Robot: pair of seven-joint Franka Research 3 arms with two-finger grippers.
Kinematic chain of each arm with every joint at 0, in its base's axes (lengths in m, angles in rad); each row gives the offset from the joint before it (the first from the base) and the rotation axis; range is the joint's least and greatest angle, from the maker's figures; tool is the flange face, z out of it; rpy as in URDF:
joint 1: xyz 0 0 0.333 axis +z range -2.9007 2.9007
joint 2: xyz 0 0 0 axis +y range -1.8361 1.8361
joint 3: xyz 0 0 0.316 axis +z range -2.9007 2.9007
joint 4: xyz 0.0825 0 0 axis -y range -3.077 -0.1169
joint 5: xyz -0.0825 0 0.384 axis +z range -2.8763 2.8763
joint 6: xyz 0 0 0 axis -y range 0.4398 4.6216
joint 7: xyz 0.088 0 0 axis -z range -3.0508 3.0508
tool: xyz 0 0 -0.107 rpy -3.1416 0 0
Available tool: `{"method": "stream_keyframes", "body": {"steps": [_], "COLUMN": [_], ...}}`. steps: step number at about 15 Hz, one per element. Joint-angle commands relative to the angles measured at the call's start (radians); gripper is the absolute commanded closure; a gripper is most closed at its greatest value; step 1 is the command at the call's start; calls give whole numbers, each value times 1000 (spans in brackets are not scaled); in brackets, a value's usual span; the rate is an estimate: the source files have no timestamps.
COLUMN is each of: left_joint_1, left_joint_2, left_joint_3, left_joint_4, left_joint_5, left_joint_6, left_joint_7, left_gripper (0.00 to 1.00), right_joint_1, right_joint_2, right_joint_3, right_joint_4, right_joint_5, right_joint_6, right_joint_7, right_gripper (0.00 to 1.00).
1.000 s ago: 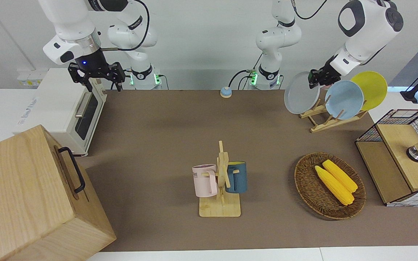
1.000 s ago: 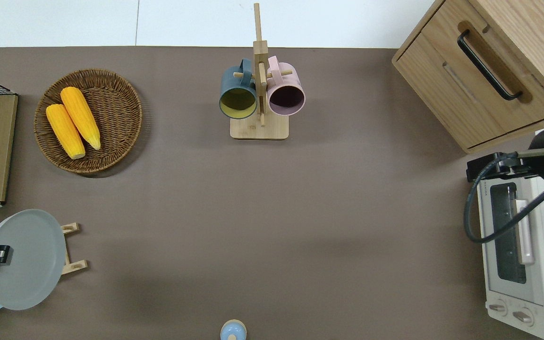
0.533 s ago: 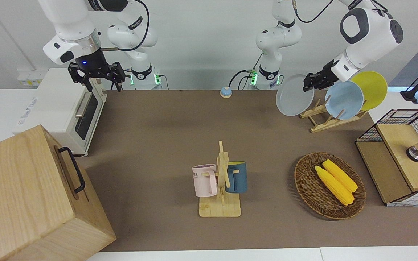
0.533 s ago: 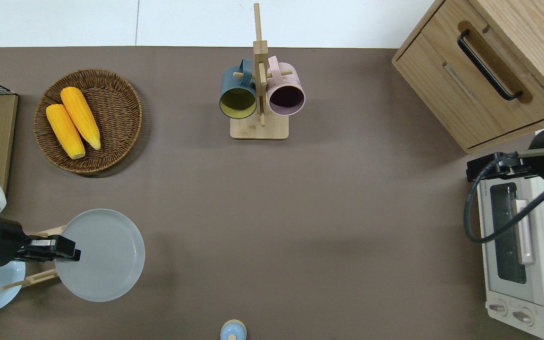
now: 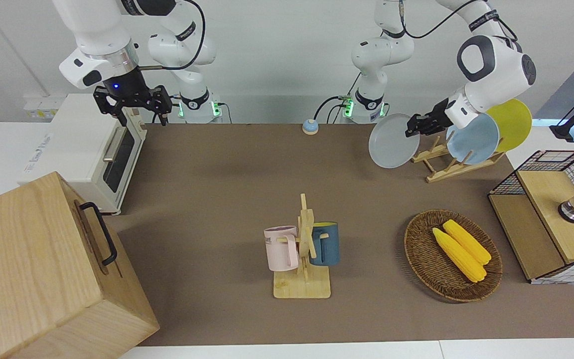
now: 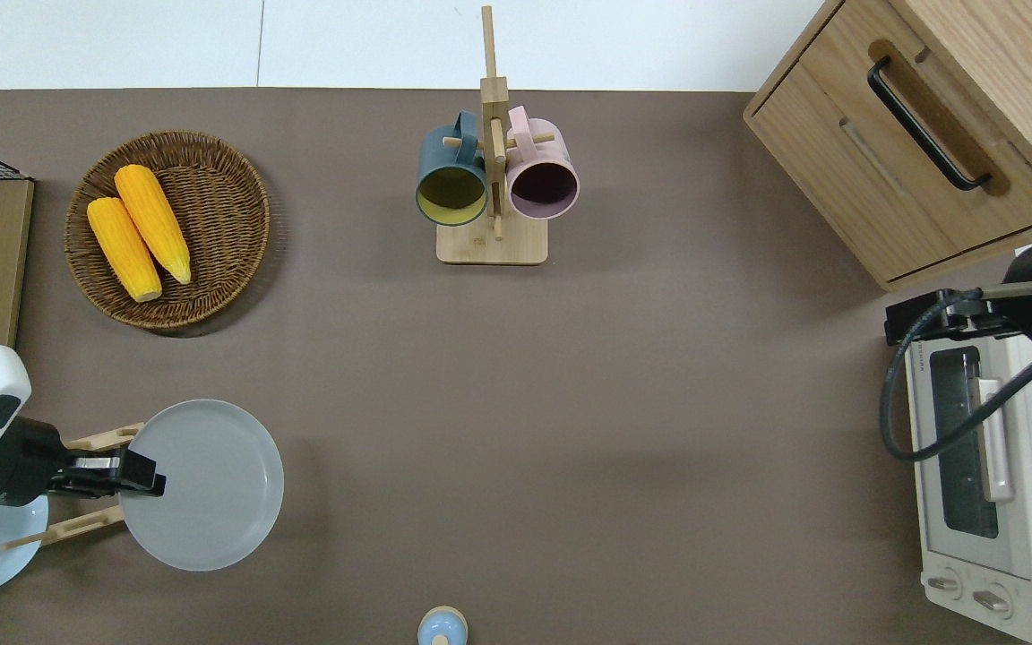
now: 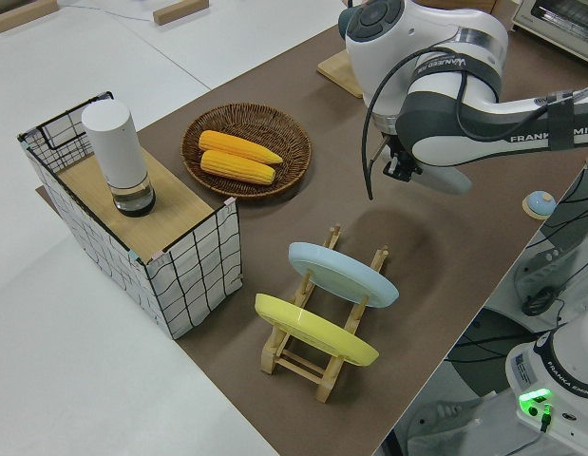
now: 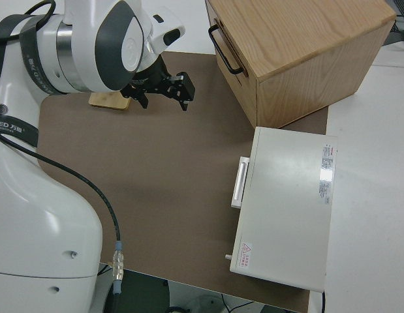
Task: Pick gray plate from low plate rack and place it on table with left arm
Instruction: 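Pull the gray plate out of the rack and lower it flat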
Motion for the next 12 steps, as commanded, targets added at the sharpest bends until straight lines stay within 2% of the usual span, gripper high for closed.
{"method": "stream_keyframes", "body": {"steps": [1,6,12], "left_joint_1": [3,-11,-8], "left_joint_2": [-19,-18,7], "left_joint_3": [1,0,0], "left_joint_4": [-74,-149,-175], "left_joint_5": [-34,-86,-131], "left_joint_6": [70,146,171], "left_joint_7": [74,127,180], "left_gripper": [1000,1000,1000], "right_joint_1": [7,7,7], "right_joint_2": [0,0,0], "right_joint_3": [-6,-6,-6], "right_joint_4": [6,6,6], "right_joint_5": [3,3,3], "right_joint_6": [-2,-1,-1], "right_joint_7": [4,4,4], "right_gripper": [17,17,17]}}
